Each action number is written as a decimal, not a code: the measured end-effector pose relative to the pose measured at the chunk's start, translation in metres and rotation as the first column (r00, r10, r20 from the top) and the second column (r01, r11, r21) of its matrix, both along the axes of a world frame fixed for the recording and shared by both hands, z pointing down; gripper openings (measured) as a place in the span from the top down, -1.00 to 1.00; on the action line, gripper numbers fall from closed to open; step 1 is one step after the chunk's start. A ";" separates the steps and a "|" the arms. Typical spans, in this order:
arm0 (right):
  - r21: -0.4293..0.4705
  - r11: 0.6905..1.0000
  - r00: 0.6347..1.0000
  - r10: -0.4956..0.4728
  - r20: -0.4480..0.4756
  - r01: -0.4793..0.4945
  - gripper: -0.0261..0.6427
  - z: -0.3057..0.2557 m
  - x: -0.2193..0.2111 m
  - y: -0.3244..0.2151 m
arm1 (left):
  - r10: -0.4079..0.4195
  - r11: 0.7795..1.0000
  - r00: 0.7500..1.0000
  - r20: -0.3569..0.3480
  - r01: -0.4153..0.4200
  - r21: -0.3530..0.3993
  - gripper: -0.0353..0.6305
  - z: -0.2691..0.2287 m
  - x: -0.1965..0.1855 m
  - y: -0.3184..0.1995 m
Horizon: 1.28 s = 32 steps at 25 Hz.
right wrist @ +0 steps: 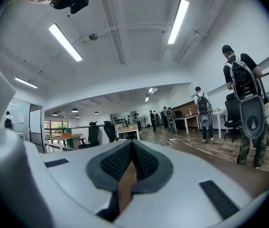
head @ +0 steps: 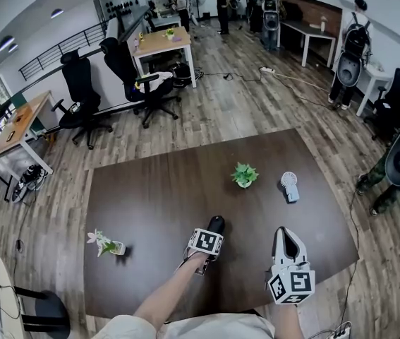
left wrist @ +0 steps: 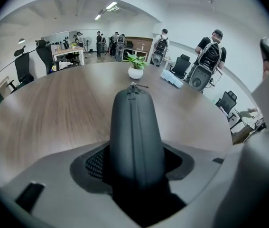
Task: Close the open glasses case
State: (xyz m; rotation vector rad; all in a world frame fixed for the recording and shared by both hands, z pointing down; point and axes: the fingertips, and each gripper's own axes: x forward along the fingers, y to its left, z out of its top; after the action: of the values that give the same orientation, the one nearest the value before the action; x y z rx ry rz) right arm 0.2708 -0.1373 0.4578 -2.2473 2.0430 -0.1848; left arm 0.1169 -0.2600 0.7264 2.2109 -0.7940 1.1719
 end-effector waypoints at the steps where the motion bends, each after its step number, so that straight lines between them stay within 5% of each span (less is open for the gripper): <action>1: 0.002 1.000 1.000 -0.002 -0.002 0.002 0.92 -0.001 0.000 0.000 | 0.002 1.000 1.000 -0.013 -0.002 -0.009 0.04 -0.001 0.000 0.002; 5: 0.007 1.000 1.000 -0.003 -0.007 0.003 0.92 -0.006 0.001 0.000 | -0.017 0.999 0.997 -0.082 0.015 -0.030 -0.19 -0.011 0.002 0.006; 13: 0.024 0.999 0.999 -0.035 -0.028 0.035 0.92 -0.016 -0.005 -0.012 | -0.095 0.990 0.974 -0.207 0.114 0.078 -0.27 -0.058 -0.014 -0.008; 21: 0.052 0.992 0.992 -0.110 -0.066 0.113 0.92 -0.036 -0.026 -0.036 | -0.158 0.943 0.926 -0.341 0.244 0.225 -0.26 -0.131 -0.055 -0.020; 25: 0.068 0.986 0.985 -0.148 -0.087 0.155 0.92 -0.047 -0.036 -0.048 | -0.177 0.881 0.897 -0.405 0.328 0.342 -0.24 -0.182 -0.085 -0.022; 32: 0.101 0.967 0.967 -0.221 -0.127 0.234 0.92 -0.068 -0.059 -0.074 | -0.183 0.684 0.859 -0.478 0.461 0.565 -0.21 -0.270 -0.145 -0.012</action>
State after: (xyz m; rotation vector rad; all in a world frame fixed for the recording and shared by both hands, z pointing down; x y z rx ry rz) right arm 0.2117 -0.2113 0.3895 -1.9962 2.3046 0.0466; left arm -0.0281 -0.2724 0.4564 2.5576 -1.5341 0.2342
